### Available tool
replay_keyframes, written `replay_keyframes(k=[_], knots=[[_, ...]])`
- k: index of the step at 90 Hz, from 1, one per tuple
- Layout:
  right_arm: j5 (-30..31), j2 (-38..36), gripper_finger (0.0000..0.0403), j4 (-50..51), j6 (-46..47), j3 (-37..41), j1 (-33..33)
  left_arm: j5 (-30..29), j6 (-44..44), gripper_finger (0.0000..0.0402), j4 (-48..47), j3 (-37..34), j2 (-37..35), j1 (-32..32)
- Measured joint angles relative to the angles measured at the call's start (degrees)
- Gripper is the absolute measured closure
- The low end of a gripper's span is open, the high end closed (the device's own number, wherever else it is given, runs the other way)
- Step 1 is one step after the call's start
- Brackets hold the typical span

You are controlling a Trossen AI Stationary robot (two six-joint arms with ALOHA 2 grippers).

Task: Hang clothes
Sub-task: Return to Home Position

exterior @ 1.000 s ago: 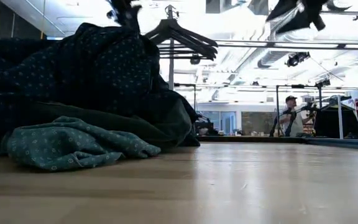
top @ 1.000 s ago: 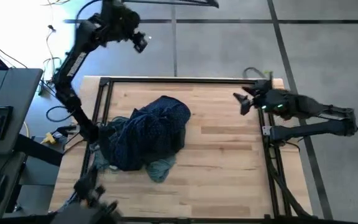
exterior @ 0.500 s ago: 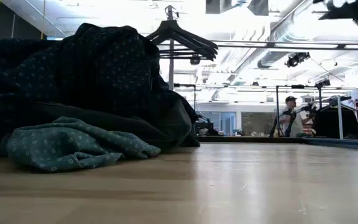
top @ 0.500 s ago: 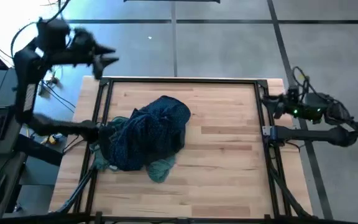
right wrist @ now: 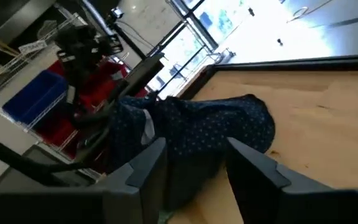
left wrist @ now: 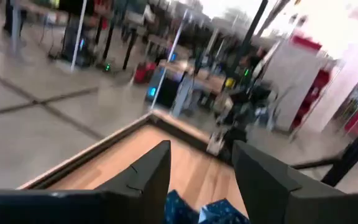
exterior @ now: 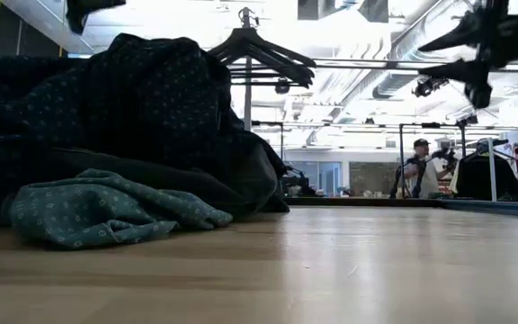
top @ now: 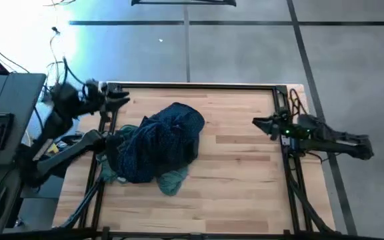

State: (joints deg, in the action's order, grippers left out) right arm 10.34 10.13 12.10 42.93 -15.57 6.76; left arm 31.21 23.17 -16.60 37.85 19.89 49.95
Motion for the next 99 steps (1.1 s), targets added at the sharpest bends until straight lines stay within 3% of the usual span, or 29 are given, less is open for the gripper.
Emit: replay_keyframes(k=[11,25,58,68,82,99], knots=[[-2.7,0.0,0.0283,-6.0,0.6,5.1,0.0,-0.4,5.1,0.0256,5.0,-10.6,-8.0,-0.2],[-5.0,0.0,0.0291,-15.4,0.5,10.9,0.0,-5.0,3.5,0.0256,10.7,-19.9,-13.9,-0.2],[4.1,4.9,0.0291,-19.8,-11.9,14.7,1.3,-17.2,1.0,0.0256,28.9,-37.0,-14.7,-5.0],[4.4,6.8,0.0291,-20.6,-14.7,14.7,3.3,-22.7,-2.4,0.0258,26.3,-37.2,-14.0,-8.9],[4.2,8.4,0.0291,-23.5,-16.4,14.7,5.5,-29.4,-5.0,0.0266,31.9,-37.1,-12.6,-14.8],[4.2,8.3,0.0291,-23.6,-17.9,14.7,6.2,-33.0,-6.0,0.0269,31.5,-37.1,-9.6,-21.7]])
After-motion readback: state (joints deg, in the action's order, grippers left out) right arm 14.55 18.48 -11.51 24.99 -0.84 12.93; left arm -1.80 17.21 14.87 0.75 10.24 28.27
